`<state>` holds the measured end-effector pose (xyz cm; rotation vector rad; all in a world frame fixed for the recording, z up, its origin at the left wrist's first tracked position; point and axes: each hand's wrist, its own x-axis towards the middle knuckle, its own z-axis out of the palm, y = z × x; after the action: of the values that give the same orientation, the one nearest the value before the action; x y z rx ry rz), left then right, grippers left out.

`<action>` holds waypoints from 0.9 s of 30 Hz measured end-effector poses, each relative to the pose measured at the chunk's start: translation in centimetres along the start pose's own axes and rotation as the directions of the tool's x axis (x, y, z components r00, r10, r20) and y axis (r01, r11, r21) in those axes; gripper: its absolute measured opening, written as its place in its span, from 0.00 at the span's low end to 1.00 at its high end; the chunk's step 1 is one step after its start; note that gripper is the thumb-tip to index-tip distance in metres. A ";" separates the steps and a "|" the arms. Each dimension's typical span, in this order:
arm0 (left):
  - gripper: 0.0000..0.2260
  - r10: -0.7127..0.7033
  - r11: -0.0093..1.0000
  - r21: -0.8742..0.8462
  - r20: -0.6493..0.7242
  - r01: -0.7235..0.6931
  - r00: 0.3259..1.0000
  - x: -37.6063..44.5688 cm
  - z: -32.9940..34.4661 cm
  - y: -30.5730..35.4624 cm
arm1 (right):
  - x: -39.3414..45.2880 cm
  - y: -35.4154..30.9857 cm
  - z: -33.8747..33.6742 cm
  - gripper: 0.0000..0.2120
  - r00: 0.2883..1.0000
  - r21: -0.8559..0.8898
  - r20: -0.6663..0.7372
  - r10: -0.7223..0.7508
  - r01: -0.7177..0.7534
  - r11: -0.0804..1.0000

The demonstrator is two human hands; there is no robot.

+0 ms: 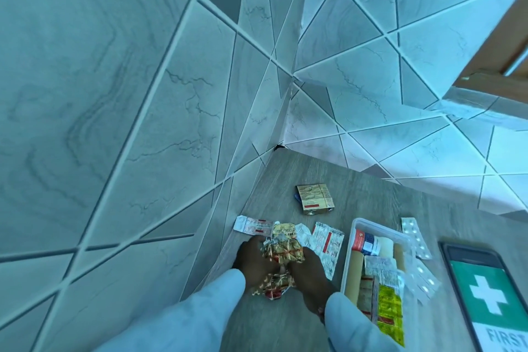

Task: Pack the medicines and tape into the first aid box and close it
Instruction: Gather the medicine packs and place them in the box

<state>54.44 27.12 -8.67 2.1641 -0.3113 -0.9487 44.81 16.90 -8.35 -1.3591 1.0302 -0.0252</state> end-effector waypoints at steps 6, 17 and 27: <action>0.43 0.191 0.982 -0.015 0.046 -0.190 0.981 -2.0 2.4 6.5 | -1.8 -1.1 -7.0 0.12 0.975 -0.015 -0.138 -0.172 0.171 0.985; 0.26 0.327 0.929 0.099 0.237 -0.357 0.915 -4.8 13.7 10.8 | -6.5 3.2 -17.8 0.08 0.928 0.061 -0.341 -0.152 0.183 0.981; 0.22 0.380 0.896 0.181 0.160 -0.406 0.911 -4.9 12.4 10.5 | -5.5 4.7 -17.0 0.22 0.895 -0.804 -0.253 -0.368 0.017 0.595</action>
<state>42.91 15.48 -4.20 2.1156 -0.9123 -0.8404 28.73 8.05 -6.60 -2.3736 1.2917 -0.0125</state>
